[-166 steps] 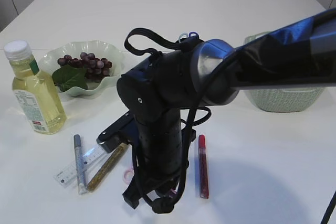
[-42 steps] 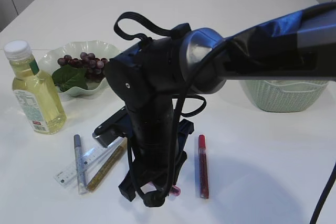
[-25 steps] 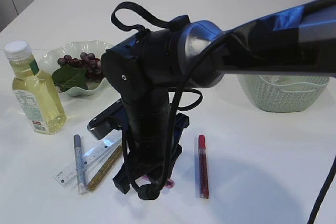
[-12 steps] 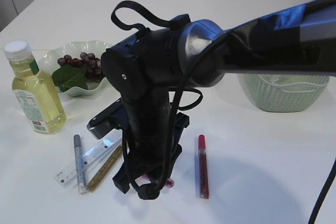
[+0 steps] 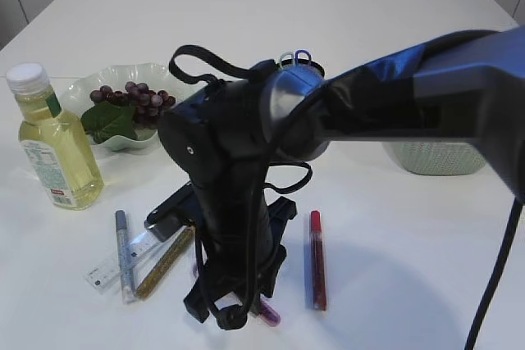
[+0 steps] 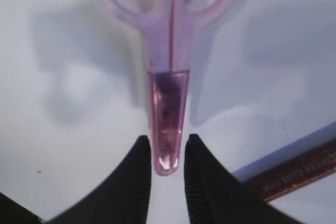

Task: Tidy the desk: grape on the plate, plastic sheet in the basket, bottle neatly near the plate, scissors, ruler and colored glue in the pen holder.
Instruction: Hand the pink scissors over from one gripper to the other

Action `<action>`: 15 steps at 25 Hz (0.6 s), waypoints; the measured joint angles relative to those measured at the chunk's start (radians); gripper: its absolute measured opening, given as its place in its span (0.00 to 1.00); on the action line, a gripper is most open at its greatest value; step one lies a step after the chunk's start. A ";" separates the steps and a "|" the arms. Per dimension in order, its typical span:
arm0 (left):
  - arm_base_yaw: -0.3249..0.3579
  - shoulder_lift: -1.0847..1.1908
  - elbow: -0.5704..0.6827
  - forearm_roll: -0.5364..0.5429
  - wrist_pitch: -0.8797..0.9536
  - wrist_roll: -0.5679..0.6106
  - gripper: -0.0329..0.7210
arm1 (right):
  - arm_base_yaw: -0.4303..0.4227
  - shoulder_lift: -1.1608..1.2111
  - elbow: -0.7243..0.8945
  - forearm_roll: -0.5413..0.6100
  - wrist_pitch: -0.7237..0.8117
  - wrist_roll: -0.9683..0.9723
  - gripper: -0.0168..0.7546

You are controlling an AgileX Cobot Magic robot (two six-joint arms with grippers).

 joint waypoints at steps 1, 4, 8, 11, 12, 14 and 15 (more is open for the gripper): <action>0.000 0.000 0.000 0.000 0.000 0.000 0.43 | 0.000 0.006 0.000 0.000 0.000 0.000 0.26; 0.000 0.000 0.000 0.000 0.002 0.000 0.43 | 0.000 0.016 0.000 0.000 0.000 -0.004 0.26; 0.000 0.000 0.000 0.000 0.002 0.000 0.43 | 0.000 0.019 0.000 -0.002 0.000 -0.006 0.26; 0.000 0.000 0.000 0.000 0.003 0.000 0.43 | 0.000 0.019 0.000 -0.004 0.000 -0.006 0.30; 0.000 0.000 0.000 0.000 0.004 0.000 0.43 | 0.000 0.019 0.000 -0.004 0.000 -0.006 0.33; 0.000 0.000 0.000 0.000 0.004 0.000 0.43 | 0.000 0.019 0.000 -0.004 0.000 -0.006 0.38; 0.000 0.000 0.000 0.000 0.006 0.000 0.43 | 0.000 0.019 0.000 -0.004 0.000 -0.006 0.39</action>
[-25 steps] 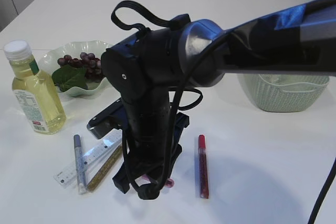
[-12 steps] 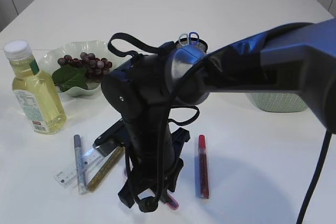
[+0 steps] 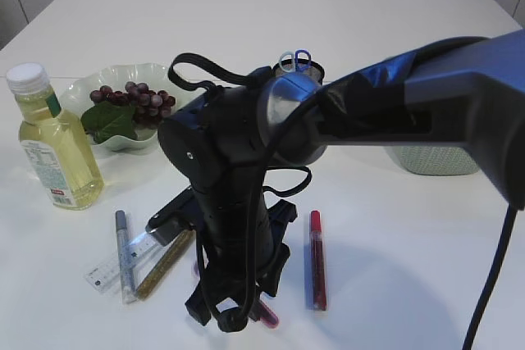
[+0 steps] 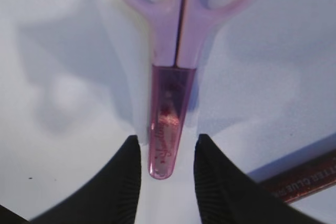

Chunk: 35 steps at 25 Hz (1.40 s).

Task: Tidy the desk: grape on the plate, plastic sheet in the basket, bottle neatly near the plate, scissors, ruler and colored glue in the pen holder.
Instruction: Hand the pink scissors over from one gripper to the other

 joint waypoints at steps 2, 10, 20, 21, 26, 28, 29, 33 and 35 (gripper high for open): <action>0.000 0.000 0.000 0.000 0.000 0.000 0.43 | 0.000 0.000 0.000 0.000 0.000 0.000 0.40; 0.000 0.000 0.000 0.002 0.000 0.000 0.43 | 0.000 0.000 0.000 0.015 0.000 0.000 0.41; 0.000 0.000 0.000 0.002 0.001 0.000 0.43 | 0.000 0.000 0.000 0.029 -0.038 0.016 0.40; 0.000 0.000 0.000 0.002 0.001 0.000 0.43 | 0.000 0.000 0.000 0.029 -0.040 0.016 0.40; 0.000 0.000 0.000 0.002 0.002 0.000 0.43 | 0.000 -0.009 0.015 0.034 -0.074 0.016 0.39; 0.000 0.000 0.000 0.002 0.002 0.000 0.43 | 0.000 -0.040 0.046 0.038 -0.108 0.016 0.38; 0.000 0.000 0.000 0.002 0.002 -0.002 0.43 | 0.000 -0.057 0.061 0.038 -0.124 0.016 0.38; 0.000 0.000 0.000 0.002 0.002 -0.002 0.43 | 0.000 -0.126 0.118 0.038 -0.164 0.016 0.38; 0.000 0.000 0.000 0.002 0.003 -0.002 0.43 | 0.000 -0.152 0.156 0.038 -0.187 0.016 0.38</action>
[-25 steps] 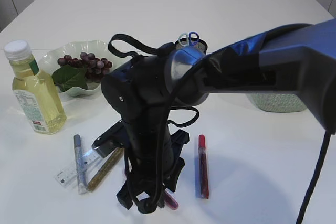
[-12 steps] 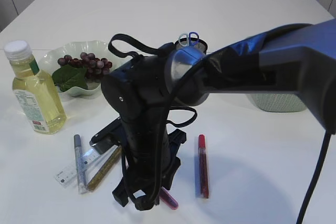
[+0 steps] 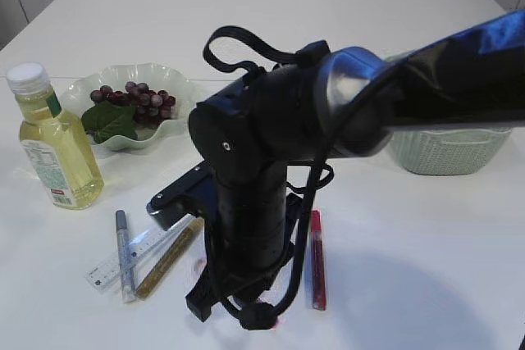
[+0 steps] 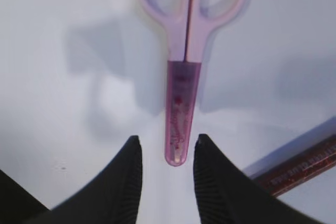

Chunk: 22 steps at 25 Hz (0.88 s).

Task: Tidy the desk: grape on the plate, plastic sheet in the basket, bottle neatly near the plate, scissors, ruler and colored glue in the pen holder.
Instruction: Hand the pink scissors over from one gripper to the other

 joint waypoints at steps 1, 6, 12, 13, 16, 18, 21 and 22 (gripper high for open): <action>0.000 0.000 0.000 0.000 0.000 0.000 0.43 | 0.000 -0.010 0.020 0.000 -0.012 0.000 0.38; 0.000 0.000 0.000 0.000 0.002 -0.001 0.43 | 0.000 -0.060 0.132 0.000 -0.094 -0.002 0.38; 0.000 0.000 0.000 -0.002 0.012 -0.015 0.43 | 0.000 -0.070 0.147 0.000 -0.186 -0.002 0.38; 0.000 0.000 0.000 -0.002 0.014 -0.015 0.43 | 0.000 -0.070 0.153 0.000 -0.203 -0.002 0.38; 0.000 0.000 0.000 -0.002 0.016 -0.016 0.43 | 0.000 -0.070 0.166 0.000 -0.216 -0.002 0.38; 0.000 0.000 0.000 -0.002 0.017 -0.017 0.43 | 0.000 -0.070 0.168 -0.002 -0.219 -0.002 0.38; 0.000 0.004 0.000 -0.002 0.017 -0.017 0.43 | 0.000 -0.070 0.168 -0.006 -0.219 -0.002 0.38; 0.000 0.009 0.000 -0.002 0.017 -0.017 0.43 | 0.000 -0.070 0.168 -0.008 -0.219 -0.002 0.38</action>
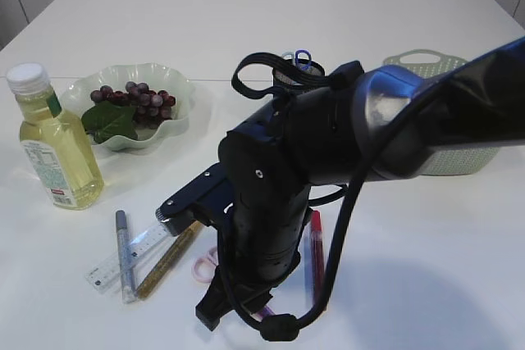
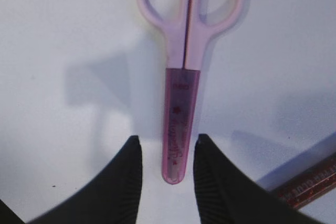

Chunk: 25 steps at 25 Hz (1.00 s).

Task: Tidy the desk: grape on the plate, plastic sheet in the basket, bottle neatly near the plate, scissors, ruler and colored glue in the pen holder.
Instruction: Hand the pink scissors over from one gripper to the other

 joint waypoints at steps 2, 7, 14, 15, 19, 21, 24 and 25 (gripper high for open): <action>0.000 0.004 0.000 0.000 0.000 -0.002 0.43 | 0.000 0.000 0.000 0.000 0.002 0.000 0.38; 0.000 0.008 0.000 0.000 0.000 -0.002 0.43 | 0.000 0.000 0.000 0.000 0.014 -0.001 0.38; 0.000 0.008 0.000 -0.002 0.000 -0.002 0.43 | 0.000 0.032 0.000 0.007 0.021 -0.001 0.40; 0.000 0.008 0.000 -0.002 0.000 -0.002 0.43 | 0.000 0.032 0.000 0.007 0.021 -0.001 0.40; 0.000 0.008 0.000 -0.002 0.000 -0.003 0.43 | 0.000 0.032 0.000 0.008 0.021 -0.001 0.41; 0.000 0.008 0.000 -0.002 0.000 -0.003 0.43 | 0.000 0.032 0.000 0.008 0.021 -0.001 0.42; 0.000 0.008 0.000 -0.002 0.000 -0.003 0.43 | 0.000 0.032 0.000 0.008 0.021 -0.001 0.44; 0.000 0.008 0.000 -0.002 0.000 -0.003 0.43 | 0.000 0.032 0.000 0.009 0.021 -0.001 0.44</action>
